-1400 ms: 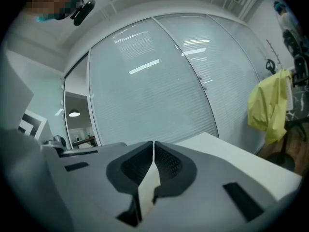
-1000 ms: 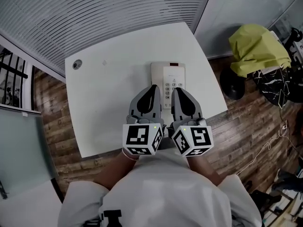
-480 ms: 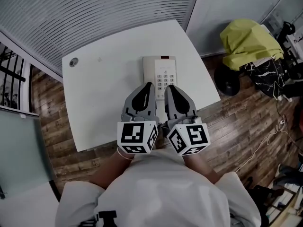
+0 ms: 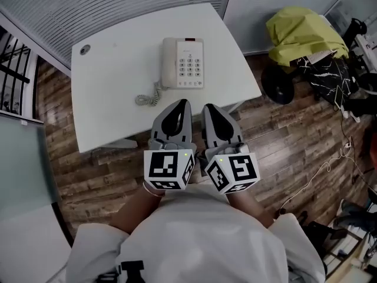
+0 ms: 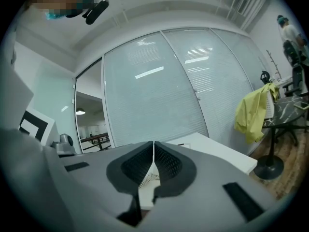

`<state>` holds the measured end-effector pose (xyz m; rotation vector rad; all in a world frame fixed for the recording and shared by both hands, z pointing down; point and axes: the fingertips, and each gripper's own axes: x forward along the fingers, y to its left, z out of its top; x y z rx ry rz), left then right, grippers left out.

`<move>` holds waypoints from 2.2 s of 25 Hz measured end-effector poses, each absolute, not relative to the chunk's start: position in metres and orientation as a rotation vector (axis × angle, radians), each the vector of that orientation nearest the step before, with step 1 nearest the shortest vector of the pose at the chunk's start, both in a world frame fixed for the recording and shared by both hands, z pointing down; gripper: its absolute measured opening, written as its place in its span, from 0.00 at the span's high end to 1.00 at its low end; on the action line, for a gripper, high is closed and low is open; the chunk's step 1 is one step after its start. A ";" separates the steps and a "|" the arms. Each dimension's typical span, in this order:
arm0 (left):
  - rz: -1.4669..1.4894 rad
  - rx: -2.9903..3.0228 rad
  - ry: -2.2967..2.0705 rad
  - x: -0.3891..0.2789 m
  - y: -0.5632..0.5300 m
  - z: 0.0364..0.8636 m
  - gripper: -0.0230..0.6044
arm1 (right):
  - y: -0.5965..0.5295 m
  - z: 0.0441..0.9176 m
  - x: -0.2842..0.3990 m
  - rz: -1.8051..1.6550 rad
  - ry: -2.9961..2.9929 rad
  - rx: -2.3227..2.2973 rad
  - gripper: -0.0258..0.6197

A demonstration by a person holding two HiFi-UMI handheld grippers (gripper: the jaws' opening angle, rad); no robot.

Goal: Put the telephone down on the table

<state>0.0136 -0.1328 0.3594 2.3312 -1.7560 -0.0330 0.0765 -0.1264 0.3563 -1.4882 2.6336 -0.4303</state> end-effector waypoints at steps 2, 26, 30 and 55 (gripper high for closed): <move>-0.026 2.321 -1.777 0.022 -0.112 0.362 0.96 | -0.107 0.357 0.088 -0.437 2.632 -1.475 0.91; -0.050 2.283 -1.873 0.038 0.000 0.337 0.96 | -0.007 0.337 0.100 -0.404 2.704 -1.342 0.91; -0.041 2.243 -1.920 0.032 0.017 0.343 0.96 | 0.005 0.344 0.096 -0.433 2.724 -1.305 0.91; -0.017 2.321 -1.843 -0.013 0.180 0.343 0.96 | 0.172 0.341 0.059 -0.375 2.688 -1.425 0.91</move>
